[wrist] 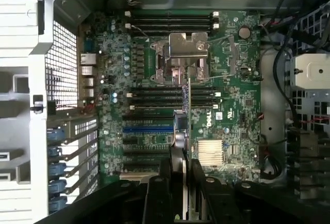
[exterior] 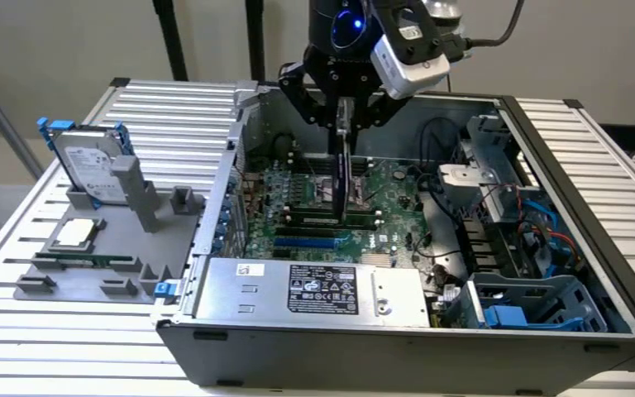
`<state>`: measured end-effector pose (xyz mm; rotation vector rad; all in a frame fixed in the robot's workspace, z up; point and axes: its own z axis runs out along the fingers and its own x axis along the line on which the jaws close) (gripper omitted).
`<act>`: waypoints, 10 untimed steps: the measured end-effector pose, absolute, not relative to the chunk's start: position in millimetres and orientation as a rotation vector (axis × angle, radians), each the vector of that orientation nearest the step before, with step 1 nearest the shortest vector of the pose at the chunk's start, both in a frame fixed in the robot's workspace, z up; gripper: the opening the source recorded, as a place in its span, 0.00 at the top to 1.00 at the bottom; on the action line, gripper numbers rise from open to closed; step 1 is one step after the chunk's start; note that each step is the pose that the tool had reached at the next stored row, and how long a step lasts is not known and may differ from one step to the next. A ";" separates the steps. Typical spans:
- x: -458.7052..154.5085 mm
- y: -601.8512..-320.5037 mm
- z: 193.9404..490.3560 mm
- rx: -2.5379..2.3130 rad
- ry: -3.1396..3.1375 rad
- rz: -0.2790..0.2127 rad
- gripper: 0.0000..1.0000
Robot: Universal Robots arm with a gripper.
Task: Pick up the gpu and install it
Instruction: 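Pick up the gpu and move the gpu toward the slot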
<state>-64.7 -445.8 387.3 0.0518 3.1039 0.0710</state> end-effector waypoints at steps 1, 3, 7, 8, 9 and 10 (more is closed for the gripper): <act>-64.1 -445.3 385.5 0.046 3.104 0.071 1.00; -62.3 -444.5 381.8 0.037 3.104 0.071 1.00; -60.3 -444.3 380.8 0.033 3.111 0.071 1.00; -60.3 -444.3 380.8 0.033 3.111 0.071 1.00; -60.3 -444.3 380.7 0.033 3.111 0.071 1.00; -60.3 -444.3 380.7 0.033 3.111 0.071 1.00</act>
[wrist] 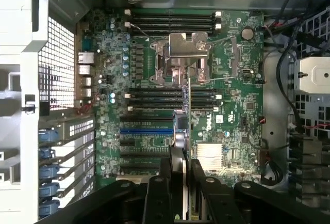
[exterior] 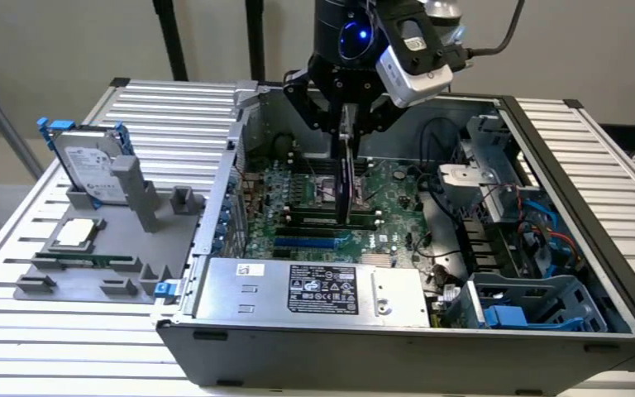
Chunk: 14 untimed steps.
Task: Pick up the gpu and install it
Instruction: 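Pick up the gpu and move the gpu toward the slot, then insert the gpu into the slot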
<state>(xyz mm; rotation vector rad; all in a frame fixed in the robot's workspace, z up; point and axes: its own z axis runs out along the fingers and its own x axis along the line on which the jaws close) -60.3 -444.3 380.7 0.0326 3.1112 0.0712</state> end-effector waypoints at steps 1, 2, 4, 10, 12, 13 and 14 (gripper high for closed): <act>-60.3 -444.3 380.8 0.033 3.111 0.071 1.00; -60.3 -444.3 380.7 0.033 3.111 0.071 1.00; -60.3 -444.3 380.7 0.033 3.111 0.071 1.00; -60.3 -444.3 380.7 0.033 3.111 0.071 1.00; -60.3 -444.3 380.7 0.033 3.111 0.071 1.00; -60.2 -444.3 380.8 0.033 3.111 0.071 1.00; -59.3 -444.3 380.7 0.032 3.111 0.071 1.00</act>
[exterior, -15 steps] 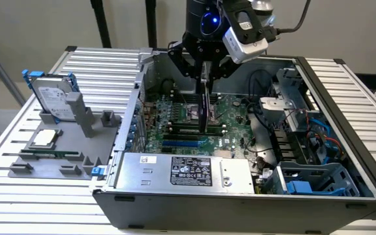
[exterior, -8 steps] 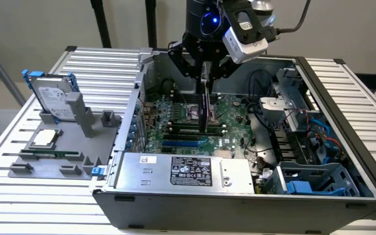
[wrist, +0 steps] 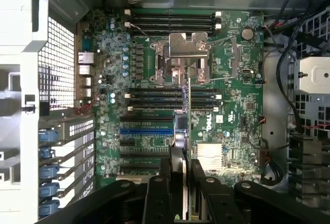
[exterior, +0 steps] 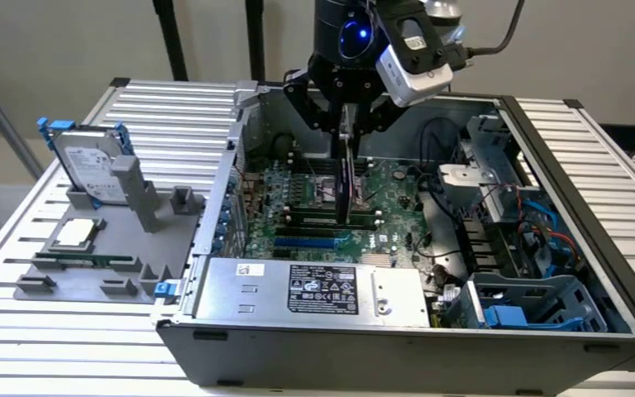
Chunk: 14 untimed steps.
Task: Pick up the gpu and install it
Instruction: 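Insert the gpu into the slot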
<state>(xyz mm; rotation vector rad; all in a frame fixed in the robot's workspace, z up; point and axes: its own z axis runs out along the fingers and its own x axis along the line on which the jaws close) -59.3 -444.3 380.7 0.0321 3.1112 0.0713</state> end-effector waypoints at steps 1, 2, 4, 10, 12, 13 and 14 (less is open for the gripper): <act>-57.9 -444.3 380.7 0.024 3.112 0.071 1.00; -57.9 -444.3 380.5 -0.002 3.112 0.072 1.00; -57.9 -444.3 379.6 -0.058 3.112 0.073 1.00; -57.9 -444.3 376.6 -0.228 3.107 0.075 1.00; -57.9 -444.3 375.6 -0.283 3.103 0.075 1.00; -57.9 -444.3 375.1 -0.311 3.101 0.076 1.00; -57.9 -444.3 374.5 -0.341 3.098 0.076 1.00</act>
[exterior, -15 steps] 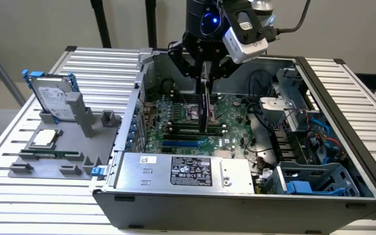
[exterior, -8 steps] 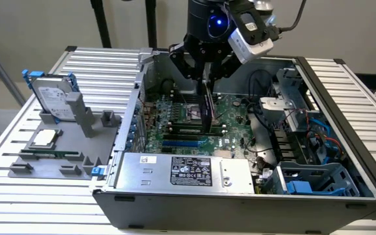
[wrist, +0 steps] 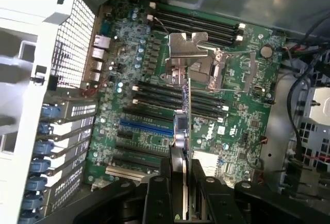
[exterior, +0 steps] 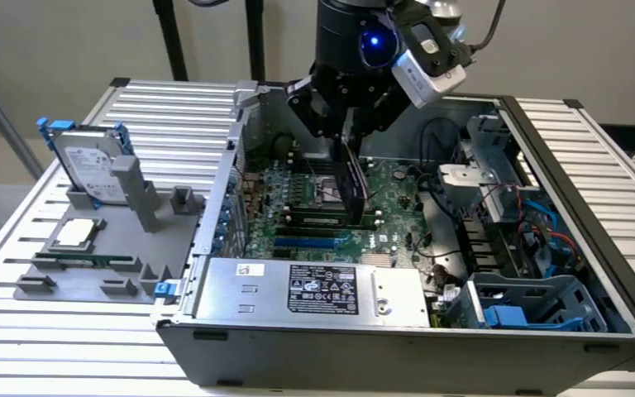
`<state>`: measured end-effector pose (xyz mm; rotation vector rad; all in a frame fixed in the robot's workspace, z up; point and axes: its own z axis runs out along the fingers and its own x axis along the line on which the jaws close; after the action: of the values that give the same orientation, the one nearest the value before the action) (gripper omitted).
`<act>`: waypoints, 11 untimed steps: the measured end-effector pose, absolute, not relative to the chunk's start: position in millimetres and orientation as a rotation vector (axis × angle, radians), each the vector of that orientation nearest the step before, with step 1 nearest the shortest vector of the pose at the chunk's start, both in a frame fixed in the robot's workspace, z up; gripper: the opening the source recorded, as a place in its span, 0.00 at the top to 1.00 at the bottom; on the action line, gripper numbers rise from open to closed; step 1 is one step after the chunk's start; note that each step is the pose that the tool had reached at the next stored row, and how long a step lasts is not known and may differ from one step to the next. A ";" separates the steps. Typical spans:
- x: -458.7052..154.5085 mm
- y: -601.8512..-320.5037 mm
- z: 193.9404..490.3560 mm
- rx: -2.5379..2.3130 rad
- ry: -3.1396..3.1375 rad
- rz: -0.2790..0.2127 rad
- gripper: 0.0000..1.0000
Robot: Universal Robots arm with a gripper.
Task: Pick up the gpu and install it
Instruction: 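Insert the gpu into the slot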
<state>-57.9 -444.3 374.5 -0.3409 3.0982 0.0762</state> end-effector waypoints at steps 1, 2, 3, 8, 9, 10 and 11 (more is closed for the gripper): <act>-57.9 -444.3 374.0 -0.368 3.096 0.076 1.00; -57.9 -444.3 373.4 -0.397 3.092 0.077 1.00; -57.9 -444.3 372.9 -0.425 3.089 0.077 1.00; -57.9 -444.3 370.0 -0.565 3.068 0.079 1.00; -57.9 -444.3 369.5 -0.593 3.064 0.079 1.00; -57.9 -444.3 368.9 -0.622 3.058 0.079 1.00; -57.9 -444.3 368.2 -0.650 3.052 0.080 1.00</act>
<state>-57.9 -444.3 368.2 -0.6502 3.0525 0.0798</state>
